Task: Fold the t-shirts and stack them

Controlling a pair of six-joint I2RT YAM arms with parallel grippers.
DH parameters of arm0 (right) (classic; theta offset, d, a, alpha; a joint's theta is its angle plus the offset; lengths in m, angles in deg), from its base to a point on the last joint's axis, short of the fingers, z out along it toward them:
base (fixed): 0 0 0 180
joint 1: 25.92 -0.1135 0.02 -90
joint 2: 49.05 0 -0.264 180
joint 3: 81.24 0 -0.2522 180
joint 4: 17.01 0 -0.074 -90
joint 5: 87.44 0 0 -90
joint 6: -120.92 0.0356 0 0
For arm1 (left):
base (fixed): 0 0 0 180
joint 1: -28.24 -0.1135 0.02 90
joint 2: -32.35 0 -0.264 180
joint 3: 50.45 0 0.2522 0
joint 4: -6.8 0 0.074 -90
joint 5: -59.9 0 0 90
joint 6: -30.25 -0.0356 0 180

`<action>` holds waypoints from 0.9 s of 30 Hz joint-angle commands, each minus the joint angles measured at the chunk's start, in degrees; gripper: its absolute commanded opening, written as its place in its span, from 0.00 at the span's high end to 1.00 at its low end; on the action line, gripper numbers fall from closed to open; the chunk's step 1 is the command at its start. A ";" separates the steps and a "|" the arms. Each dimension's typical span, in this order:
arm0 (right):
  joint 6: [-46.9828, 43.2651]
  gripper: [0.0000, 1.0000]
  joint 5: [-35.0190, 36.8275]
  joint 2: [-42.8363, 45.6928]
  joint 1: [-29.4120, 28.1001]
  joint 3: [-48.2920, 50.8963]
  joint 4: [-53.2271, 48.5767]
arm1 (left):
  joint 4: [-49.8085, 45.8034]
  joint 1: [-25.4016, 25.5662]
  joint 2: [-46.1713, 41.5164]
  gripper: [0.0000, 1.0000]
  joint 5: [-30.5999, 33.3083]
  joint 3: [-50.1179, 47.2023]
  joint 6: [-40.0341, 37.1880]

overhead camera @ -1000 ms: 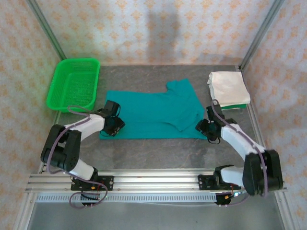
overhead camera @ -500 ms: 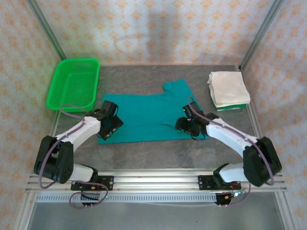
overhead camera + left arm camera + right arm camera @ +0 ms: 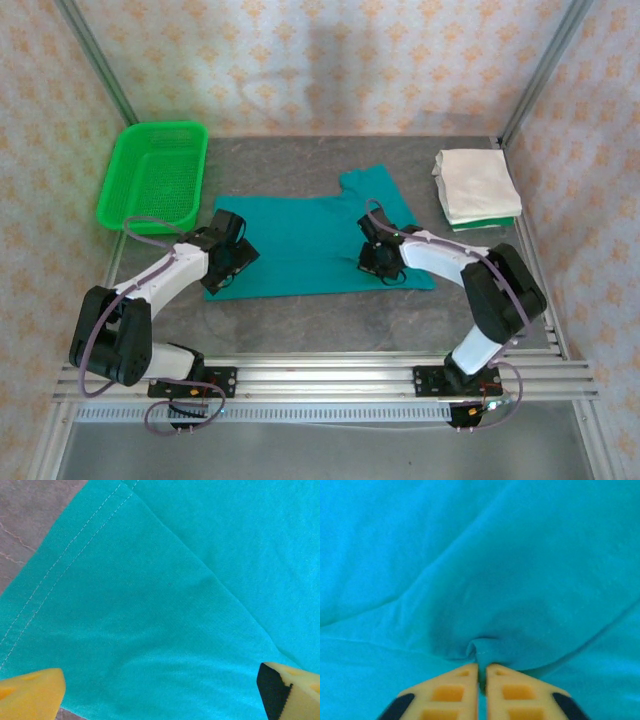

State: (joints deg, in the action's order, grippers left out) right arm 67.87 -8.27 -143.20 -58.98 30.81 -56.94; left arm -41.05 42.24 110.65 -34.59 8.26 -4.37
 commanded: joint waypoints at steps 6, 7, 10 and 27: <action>-5.74 1.00 5.74 -2.77 1.01 -8.75 -3.97 | -1.16 -0.24 -2.19 0.00 1.24 -1.01 -1.35; -6.17 1.00 5.88 -3.49 1.27 -9.63 -4.05 | -1.01 -0.22 -2.23 0.00 1.12 -1.15 -1.34; -7.81 1.00 5.22 -6.40 1.83 -12.95 -3.88 | -0.55 -0.20 -2.15 0.00 0.98 -1.19 -1.35; -11.20 0.32 10.13 -3.23 4.42 -15.44 -3.21 | 3.42 0.21 -0.89 0.00 -1.29 -2.23 -1.53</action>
State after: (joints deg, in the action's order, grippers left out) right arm 54.47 -2.00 -153.01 -55.96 11.22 -60.31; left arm -39.36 42.24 109.37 -35.64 6.95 -5.47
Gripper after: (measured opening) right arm 0.665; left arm 0.996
